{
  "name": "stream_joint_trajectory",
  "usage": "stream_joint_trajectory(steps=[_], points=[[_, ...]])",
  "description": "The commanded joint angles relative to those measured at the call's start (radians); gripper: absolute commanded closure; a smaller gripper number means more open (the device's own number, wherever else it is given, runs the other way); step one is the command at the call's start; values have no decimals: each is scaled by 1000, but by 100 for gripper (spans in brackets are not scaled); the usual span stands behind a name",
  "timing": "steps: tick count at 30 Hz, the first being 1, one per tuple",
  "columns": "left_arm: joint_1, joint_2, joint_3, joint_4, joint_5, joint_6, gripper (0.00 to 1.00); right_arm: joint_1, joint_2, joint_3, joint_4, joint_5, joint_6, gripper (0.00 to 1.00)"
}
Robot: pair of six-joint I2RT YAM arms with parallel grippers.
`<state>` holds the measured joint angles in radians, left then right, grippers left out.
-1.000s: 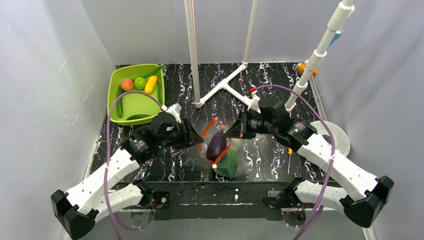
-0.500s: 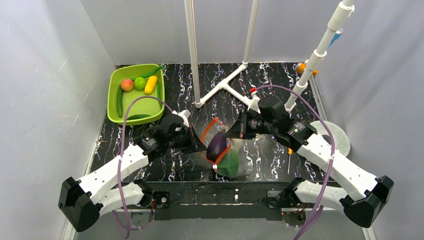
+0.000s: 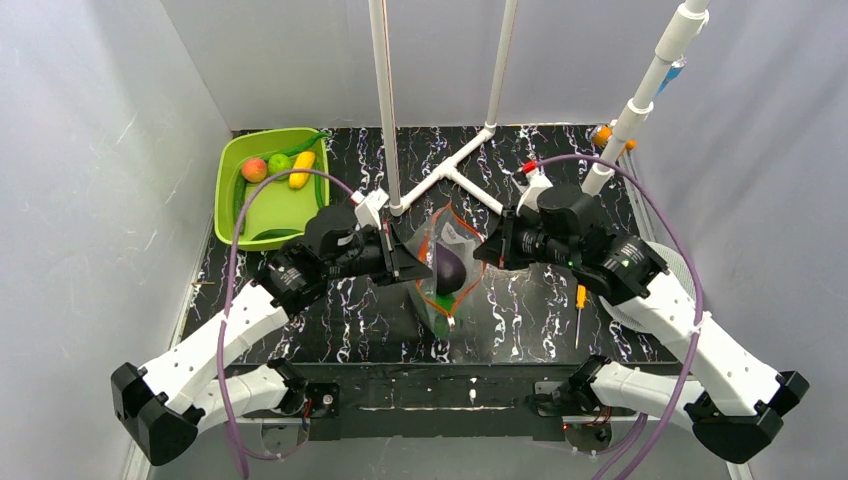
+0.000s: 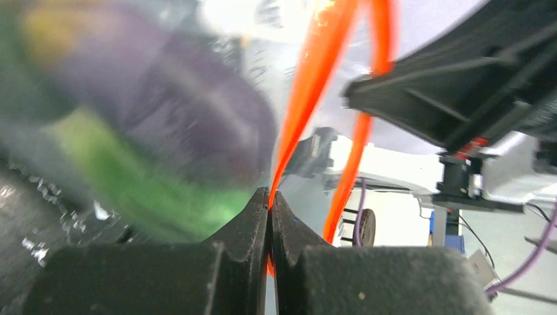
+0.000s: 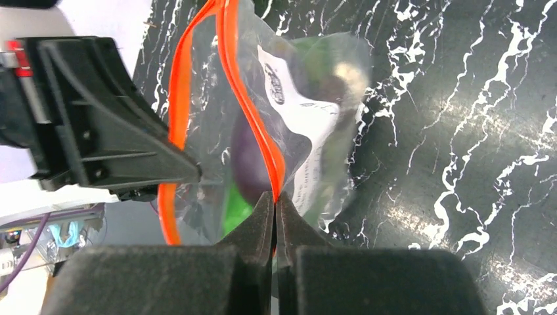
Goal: Place the food in the zip-top bag and seal the zipper
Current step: Adjust the zipper food storage bag at the center of the board.
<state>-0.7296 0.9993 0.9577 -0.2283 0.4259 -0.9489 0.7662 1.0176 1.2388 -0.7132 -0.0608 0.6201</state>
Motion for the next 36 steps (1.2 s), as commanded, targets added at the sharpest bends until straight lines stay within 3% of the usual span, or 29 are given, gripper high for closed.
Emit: stream_joint_trajectory(steps=[1,5,13,20,23,29,36], points=[[0,2,-109,-51,-43,-64,100,1,-30,-109,51,27,9,99],[0,2,-175,55,-11,-122,100,1,-12,-180,68,-8,52,99],[-1,22,-42,25,-12,-54,100,1,-41,-81,5,55,6,99],[8,-8,35,-144,-110,79,59,1,-86,-90,12,86,20,99],[23,-21,97,-286,-215,169,46,1,-97,-106,20,82,27,99],[81,-45,198,-532,-463,327,37,-1,-96,-108,14,87,14,99],[101,-73,164,-578,-894,522,22,-2,-93,-120,14,78,6,99]])
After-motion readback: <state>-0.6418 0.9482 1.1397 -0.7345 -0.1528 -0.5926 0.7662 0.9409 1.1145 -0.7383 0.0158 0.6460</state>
